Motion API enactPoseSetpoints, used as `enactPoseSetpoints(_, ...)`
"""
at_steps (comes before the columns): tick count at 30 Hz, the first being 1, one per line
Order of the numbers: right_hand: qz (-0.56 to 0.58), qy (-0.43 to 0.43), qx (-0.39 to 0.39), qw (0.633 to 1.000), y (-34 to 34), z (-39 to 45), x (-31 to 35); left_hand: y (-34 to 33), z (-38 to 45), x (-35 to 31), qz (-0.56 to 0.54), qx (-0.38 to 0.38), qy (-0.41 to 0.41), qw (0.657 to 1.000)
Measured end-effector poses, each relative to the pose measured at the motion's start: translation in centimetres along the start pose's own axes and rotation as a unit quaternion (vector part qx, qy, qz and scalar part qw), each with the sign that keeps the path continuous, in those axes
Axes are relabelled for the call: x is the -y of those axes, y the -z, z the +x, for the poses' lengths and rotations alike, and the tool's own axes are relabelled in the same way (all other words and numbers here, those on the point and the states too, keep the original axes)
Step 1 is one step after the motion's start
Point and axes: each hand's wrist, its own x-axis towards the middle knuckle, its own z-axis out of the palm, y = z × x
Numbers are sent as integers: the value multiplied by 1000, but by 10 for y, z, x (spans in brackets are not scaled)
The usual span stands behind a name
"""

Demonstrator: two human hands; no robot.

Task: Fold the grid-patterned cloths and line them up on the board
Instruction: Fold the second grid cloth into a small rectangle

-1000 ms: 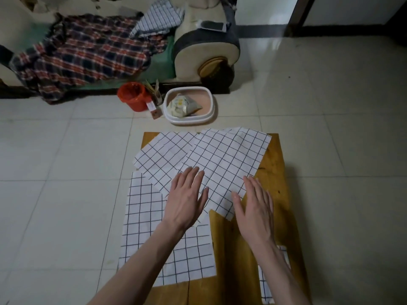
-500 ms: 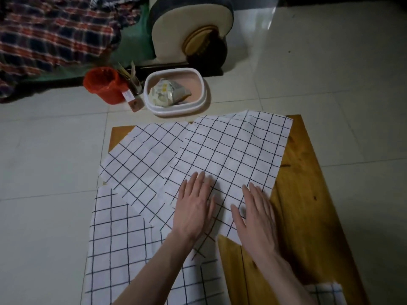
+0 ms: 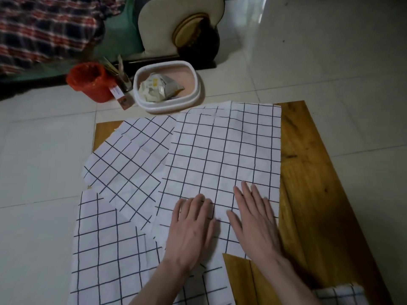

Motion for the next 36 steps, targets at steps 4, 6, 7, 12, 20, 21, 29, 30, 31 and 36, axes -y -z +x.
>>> enactPoseSetpoints(4,-3,29,19,999,3,-13,-12,5,-3,2,-19,4,-4,1000)
enactPoseSetpoints(6,-9,42,29,999,4,-21,-19,5,2,5,-9,-7,-3,1000)
enactPoseSetpoints(7,-11,49,30,998,5,-25,-22,5,7,7,-4,-16,-2,1000)
enactPoseSetpoints(12,-11,87,21,996,12,-41,-47,1,36,14,-2,-14,-1,1000)
enactPoseSetpoints(20,56,101,-103,988,37,19,-63,-3,64,20,-8,-26,-16,999)
enactPoseSetpoints(21,56,105,-113,986,39,31,-63,-4,64,21,-6,-32,-20,999)
enactPoseSetpoints(29,95,106,-131,981,32,62,-59,0,64,21,-29,-63,-31,997)
enactPoseSetpoints(30,103,107,-136,979,33,61,-58,0,65,22,-35,-64,-31,997)
enactPoseSetpoints(31,111,109,-139,978,34,59,-58,-1,67,23,-39,-64,-33,997)
enactPoseSetpoints(36,127,142,-132,973,47,56,-64,12,72,27,-39,-75,-68,994)
